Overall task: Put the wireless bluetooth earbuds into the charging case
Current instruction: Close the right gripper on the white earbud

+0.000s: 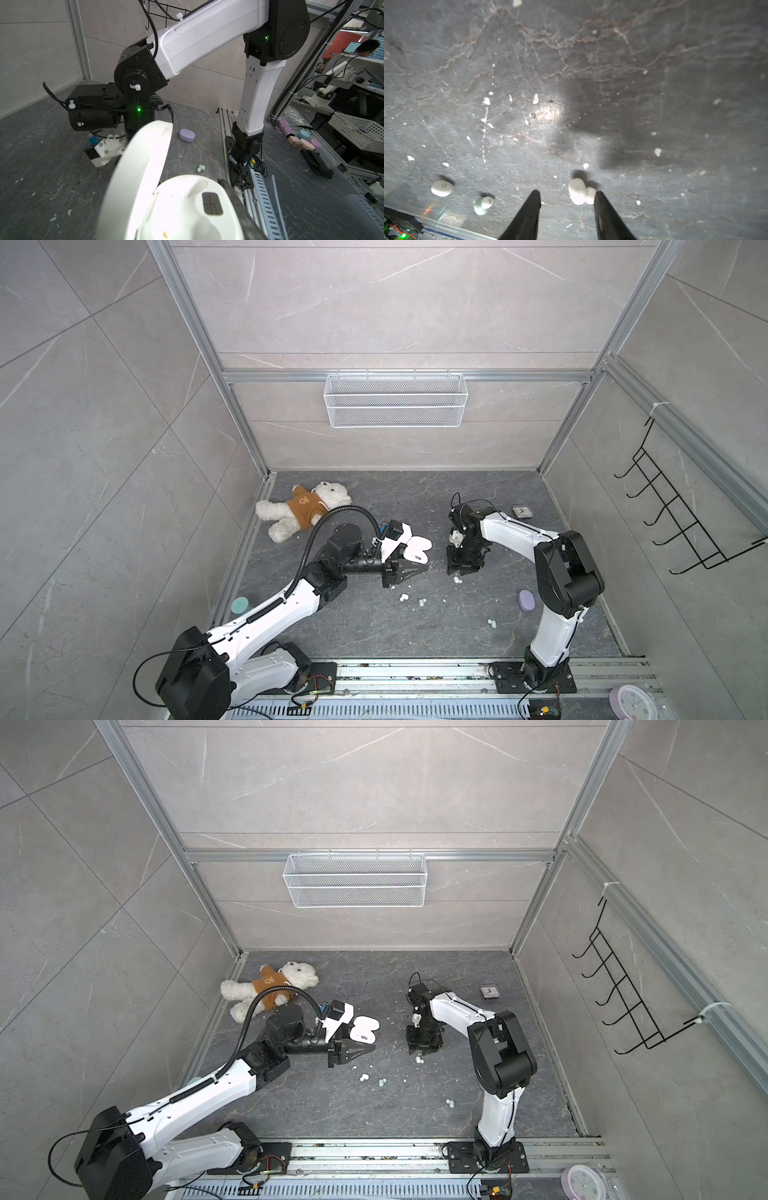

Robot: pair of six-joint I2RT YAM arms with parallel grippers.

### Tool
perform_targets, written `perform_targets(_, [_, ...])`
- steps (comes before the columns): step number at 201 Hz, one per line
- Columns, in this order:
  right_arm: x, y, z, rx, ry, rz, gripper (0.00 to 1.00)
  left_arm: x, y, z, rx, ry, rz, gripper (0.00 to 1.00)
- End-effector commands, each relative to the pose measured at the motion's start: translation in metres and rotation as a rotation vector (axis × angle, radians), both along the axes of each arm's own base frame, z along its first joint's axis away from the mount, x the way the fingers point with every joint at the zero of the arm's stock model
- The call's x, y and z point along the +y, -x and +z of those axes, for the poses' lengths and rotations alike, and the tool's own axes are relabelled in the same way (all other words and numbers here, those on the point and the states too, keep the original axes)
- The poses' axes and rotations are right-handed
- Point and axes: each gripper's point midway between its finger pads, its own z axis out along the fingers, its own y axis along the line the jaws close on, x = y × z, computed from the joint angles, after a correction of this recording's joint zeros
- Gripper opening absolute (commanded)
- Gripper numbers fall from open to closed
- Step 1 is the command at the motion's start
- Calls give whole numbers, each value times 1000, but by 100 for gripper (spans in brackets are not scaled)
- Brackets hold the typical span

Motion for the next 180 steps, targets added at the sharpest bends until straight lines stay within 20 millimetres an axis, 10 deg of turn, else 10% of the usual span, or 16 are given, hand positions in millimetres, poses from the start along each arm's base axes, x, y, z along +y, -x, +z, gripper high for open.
perform_targets(1, [-1,4,-10,13,26,26,42,3,2,15,-40,41,-6,16])
perform_targets(180, [-6,13,-20,19,78,-10,31,3,3,14,-37,38,-5,16])
